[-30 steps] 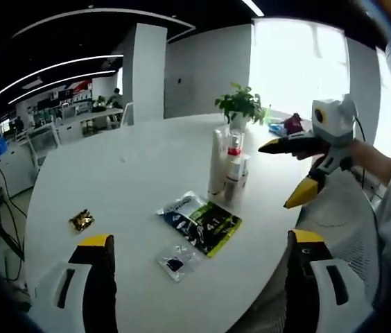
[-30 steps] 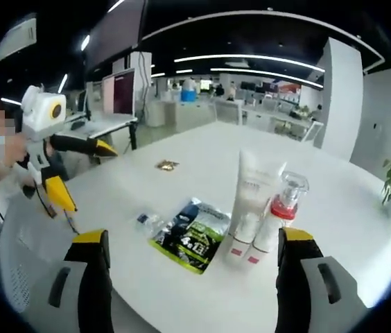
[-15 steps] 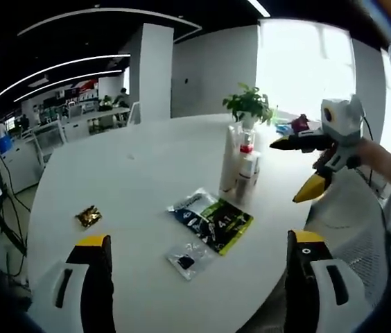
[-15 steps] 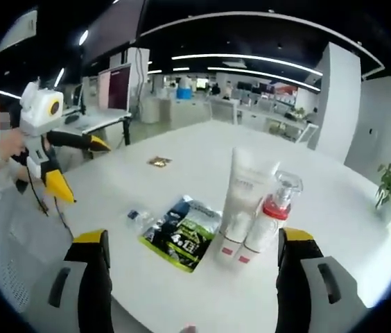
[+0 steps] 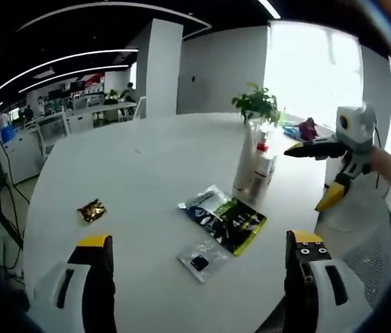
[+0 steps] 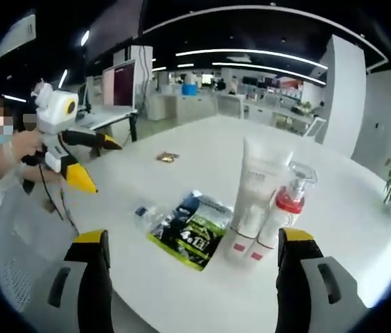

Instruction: Arrange the skincare products in the storage area until every visible bottle or jar stands upright without overlapping.

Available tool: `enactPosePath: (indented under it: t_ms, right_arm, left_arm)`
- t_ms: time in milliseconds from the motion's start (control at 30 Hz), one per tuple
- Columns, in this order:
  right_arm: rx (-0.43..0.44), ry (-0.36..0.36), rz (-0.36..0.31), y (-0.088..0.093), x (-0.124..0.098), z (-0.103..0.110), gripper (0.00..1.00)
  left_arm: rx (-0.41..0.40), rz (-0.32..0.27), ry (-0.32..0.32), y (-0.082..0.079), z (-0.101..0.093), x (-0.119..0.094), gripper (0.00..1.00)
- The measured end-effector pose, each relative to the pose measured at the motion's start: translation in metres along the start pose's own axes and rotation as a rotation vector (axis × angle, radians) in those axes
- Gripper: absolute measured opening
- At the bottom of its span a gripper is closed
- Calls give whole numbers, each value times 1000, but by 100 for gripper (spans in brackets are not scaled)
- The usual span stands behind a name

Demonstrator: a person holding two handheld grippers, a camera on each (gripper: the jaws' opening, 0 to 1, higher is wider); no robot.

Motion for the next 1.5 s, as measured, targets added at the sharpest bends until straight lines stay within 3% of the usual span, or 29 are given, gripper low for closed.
enactPosePath:
  t_ms: [233, 300, 533, 1067, 1167, 1233, 1333, 1500]
  right_arm:
    - [-2, -26, 8, -1, 2, 8, 100]
    - [0, -35, 1, -2, 3, 11, 100]
    - [18, -51, 1, -6, 6, 18, 100]
    - [-18, -84, -40, -30, 10, 35, 100]
    - [-19, -99, -32, -30, 13, 39, 100]
    - [-21, -110, -29, -29, 15, 43, 100]
    - [-26, -127, -23, -28, 17, 49, 100]
    - [-34, -150, -9, -24, 21, 57, 99]
  left_arm:
    - [0, 27, 6, 2, 16, 6, 98]
    - [18, -26, 11, -6, 20, 7, 97]
    - [-1, 9, 1, 0, 33, 13, 98]
    - [-93, 6, -58, 3, 89, 21, 99]
    - [-97, 11, -57, 4, 99, 26, 99]
    - [-157, -18, -20, 0, 97, 31, 99]
    - [-115, 12, -66, 3, 116, 35, 99]
    - [-148, -3, -106, 3, 142, 42, 99]
Point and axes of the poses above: the point that each gripper's makers call its tool centre point, and the gripper's own axes: x roughly forward along the fingers, z roughly to its left, y roughly out of its underside, the point moved 1 cm from there along -x, roughly backward along the fingers, and after that the axes turned 11 degrees about y, right-handed, at the moved point
